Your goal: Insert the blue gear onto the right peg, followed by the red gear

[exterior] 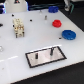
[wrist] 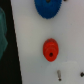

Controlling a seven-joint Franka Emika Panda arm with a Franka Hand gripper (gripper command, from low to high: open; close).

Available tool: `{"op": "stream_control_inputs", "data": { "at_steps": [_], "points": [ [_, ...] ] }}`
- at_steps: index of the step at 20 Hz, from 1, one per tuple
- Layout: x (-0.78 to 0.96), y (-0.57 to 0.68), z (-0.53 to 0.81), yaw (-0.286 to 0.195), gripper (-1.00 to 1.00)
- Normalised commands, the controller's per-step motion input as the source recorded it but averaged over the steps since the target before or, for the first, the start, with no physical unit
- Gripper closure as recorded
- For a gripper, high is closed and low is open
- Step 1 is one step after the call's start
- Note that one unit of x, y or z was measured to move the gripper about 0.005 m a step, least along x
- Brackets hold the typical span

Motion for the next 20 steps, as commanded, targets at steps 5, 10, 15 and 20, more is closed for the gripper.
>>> {"op": "stream_control_inputs", "data": {
  "at_steps": [5,10,15,20],
  "points": [
    [-0.03,0.14,-0.44,0.000,-1.00],
    [-0.05,0.04,-0.44,0.000,-1.00],
    [-0.09,0.01,-0.42,0.000,-1.00],
    [-0.15,-0.13,-0.41,0.000,-1.00]
  ]
}}
